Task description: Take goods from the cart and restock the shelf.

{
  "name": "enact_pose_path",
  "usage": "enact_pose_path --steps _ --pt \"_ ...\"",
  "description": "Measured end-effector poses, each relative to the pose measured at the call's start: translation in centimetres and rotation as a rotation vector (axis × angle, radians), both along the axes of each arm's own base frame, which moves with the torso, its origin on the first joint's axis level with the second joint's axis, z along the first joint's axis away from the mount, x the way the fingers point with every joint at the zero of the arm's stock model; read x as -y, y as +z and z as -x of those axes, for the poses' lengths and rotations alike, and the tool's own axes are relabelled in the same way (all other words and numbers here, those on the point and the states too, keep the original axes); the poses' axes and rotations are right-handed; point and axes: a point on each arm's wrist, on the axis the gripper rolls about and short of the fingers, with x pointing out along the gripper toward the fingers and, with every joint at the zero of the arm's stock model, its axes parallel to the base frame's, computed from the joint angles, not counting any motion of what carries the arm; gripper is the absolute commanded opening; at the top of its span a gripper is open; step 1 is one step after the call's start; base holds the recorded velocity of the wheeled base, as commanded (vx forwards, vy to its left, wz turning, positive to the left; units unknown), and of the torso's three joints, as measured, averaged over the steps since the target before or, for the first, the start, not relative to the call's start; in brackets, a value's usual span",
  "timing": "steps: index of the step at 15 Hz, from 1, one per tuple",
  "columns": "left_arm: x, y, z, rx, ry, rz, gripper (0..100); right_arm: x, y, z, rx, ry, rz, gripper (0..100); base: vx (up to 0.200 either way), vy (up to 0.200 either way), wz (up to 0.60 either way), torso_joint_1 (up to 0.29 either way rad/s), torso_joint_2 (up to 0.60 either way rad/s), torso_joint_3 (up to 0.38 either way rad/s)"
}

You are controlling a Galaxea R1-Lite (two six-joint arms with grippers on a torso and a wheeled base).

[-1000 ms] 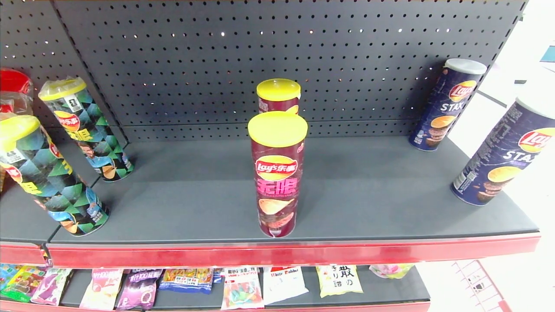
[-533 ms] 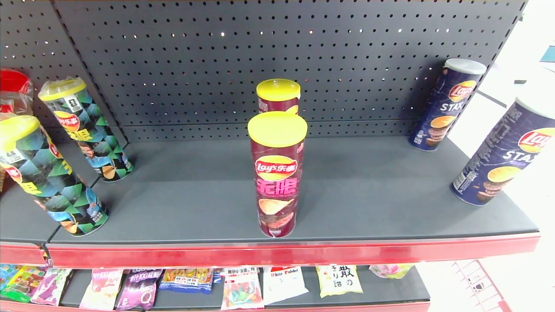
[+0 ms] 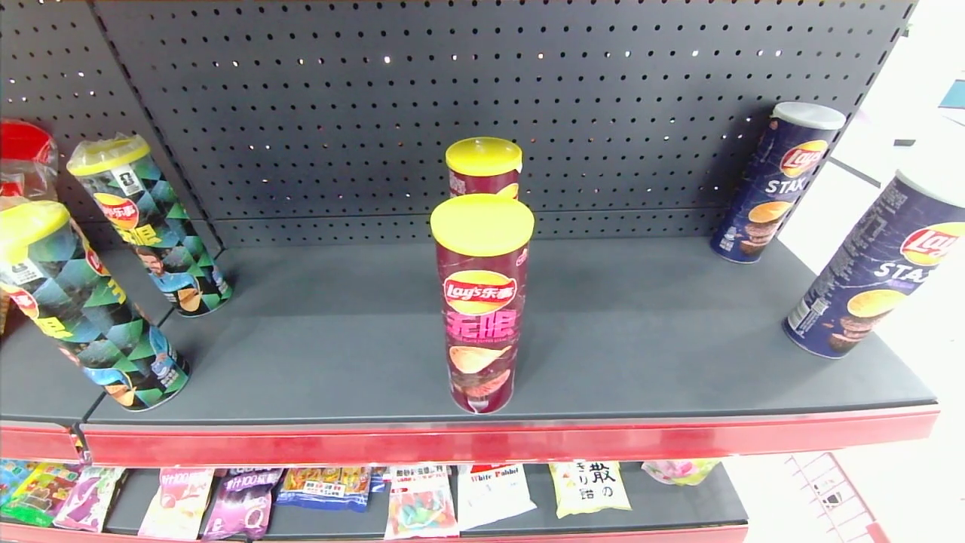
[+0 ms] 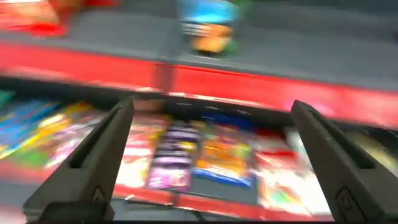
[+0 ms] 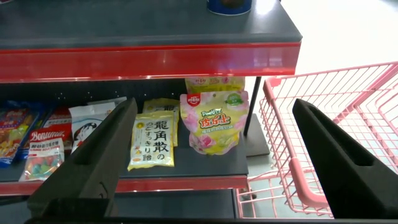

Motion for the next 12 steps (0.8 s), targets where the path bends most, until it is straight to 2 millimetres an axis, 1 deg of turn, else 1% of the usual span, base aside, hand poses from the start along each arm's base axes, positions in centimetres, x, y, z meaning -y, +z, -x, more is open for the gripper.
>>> enact_pose_path --steps 1,2,4,8,12 --pt "0.03 -0.14 -0.01 -0.012 -0.018 -0.011 100 0.00 0.00 0.00 0.000 0.000 0.000 100 0.000 0.000 0.00 0.000 0.00 0.000" --pt "-0.01 -0.16 -0.01 -0.013 0.002 -0.007 100 0.00 0.00 0.00 0.000 0.000 0.000 100 0.000 0.000 0.00 0.000 0.00 0.000" --pt "-0.23 -0.13 -0.02 -0.007 0.097 0.001 100 0.00 0.00 0.00 0.000 0.000 0.000 100 0.000 0.000 0.00 0.000 0.00 0.000" --pt "-0.08 -0.14 -0.04 -0.006 0.029 -0.013 100 0.00 0.00 0.00 0.000 0.000 0.000 100 0.000 0.000 0.00 0.000 0.00 0.000" --pt "-0.11 -0.15 -0.04 -0.007 0.043 -0.012 100 0.00 0.00 0.00 0.000 0.000 -0.001 100 0.000 0.000 0.00 0.000 0.00 0.000"
